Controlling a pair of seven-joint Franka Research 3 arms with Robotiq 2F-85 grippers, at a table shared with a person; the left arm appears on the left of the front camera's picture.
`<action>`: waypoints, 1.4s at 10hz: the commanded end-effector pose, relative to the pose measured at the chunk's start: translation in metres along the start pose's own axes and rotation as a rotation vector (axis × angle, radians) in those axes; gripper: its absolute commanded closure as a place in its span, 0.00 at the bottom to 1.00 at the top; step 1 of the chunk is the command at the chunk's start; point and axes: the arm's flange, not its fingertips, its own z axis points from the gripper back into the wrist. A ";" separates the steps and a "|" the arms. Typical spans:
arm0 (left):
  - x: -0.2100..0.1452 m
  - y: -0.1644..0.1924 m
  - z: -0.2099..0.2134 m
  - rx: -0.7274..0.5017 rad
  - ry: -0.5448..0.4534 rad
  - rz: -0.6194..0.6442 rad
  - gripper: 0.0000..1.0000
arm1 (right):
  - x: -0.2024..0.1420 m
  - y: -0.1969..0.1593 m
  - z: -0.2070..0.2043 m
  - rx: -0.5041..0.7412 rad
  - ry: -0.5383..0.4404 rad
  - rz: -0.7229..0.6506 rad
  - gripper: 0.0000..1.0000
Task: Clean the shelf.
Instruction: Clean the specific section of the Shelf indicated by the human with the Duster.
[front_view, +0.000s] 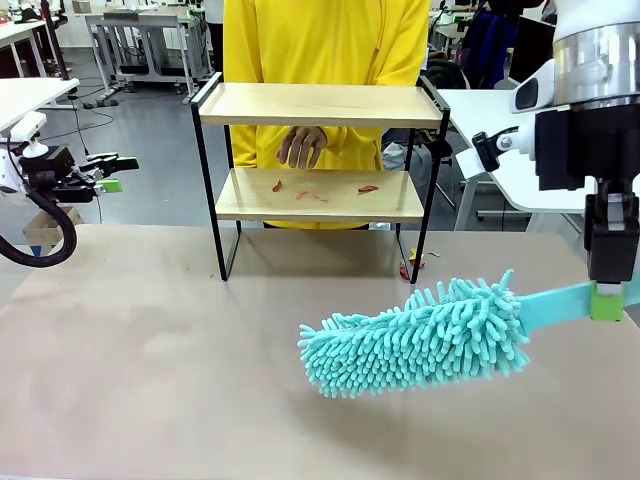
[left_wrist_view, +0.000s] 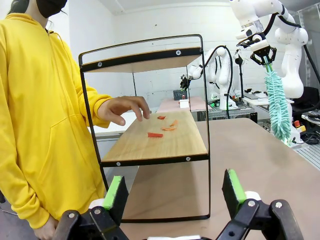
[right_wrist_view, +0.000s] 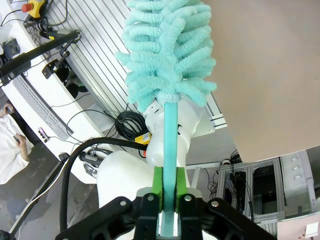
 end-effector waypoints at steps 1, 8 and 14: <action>0.003 -0.001 0.000 0.001 -0.001 -0.018 0.00 | -0.002 0.004 -0.001 0.010 -0.012 -0.019 0.87; 0.003 -0.001 0.000 0.001 -0.001 -0.018 0.00 | -0.002 0.004 -0.001 0.010 -0.012 -0.019 0.87; 0.003 -0.001 0.000 0.001 -0.001 -0.018 0.00 | 0.022 0.033 0.035 0.123 -0.196 -0.153 0.87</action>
